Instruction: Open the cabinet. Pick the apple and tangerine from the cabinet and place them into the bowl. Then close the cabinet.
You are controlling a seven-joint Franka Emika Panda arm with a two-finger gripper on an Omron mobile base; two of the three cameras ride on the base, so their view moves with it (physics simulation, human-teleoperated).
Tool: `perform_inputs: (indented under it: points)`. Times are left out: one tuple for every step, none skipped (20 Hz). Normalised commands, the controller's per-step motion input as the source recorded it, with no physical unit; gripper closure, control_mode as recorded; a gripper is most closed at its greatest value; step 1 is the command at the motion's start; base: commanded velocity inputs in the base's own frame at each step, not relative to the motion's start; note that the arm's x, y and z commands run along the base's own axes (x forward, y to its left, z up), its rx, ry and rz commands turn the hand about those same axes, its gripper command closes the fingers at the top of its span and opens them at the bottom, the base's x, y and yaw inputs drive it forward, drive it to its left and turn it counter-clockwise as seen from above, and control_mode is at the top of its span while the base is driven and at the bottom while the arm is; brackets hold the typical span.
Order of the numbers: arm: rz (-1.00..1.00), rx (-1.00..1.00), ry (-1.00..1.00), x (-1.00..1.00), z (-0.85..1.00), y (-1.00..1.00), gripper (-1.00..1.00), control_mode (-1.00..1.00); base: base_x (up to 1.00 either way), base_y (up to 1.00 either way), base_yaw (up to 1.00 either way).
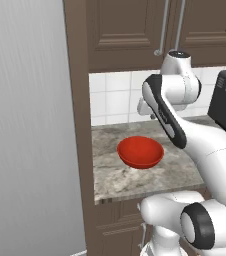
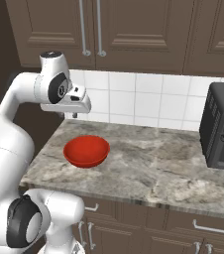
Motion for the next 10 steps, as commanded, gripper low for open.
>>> perform_inputs:
  points:
    - [0.0,0.0,-0.04,0.0,0.0,0.0,-1.0,-1.0,0.0,0.0,0.0]
    - [0.0,0.0,-0.07,-0.03,0.0,0.0,-1.0,-1.0,0.0,0.0,0.0]
    - [0.0,0.0,-0.07,-0.03,0.08,0.0,-1.0,-1.0,0.0,0.0,0.0]
    - [0.0,0.01,-0.05,0.0,0.15,0.0,-1.0,-1.0,0.0,0.0,0.0]
    - [0.0,0.0,-0.05,0.0,0.21,0.0,-1.0,-1.0,0.0,0.0,0.0]
    - [0.0,0.0,-0.16,-0.07,0.29,0.0,-1.0,-1.0,0.0,0.0,0.0]
    - [0.0,0.0,-0.2,-0.12,0.32,0.0,-1.0,-1.0,0.0,0.0,0.0]
    - [0.0,0.0,-0.21,-0.19,0.32,0.0,-1.0,-1.0,0.0,0.0,0.0]
    - [0.0,0.0,-0.24,-0.22,0.36,0.0,-1.0,-1.0,0.0,0.0,0.0]
    - [0.0,0.0,-0.29,-0.29,0.39,0.0,-1.0,-1.0,0.0,0.0,0.0]
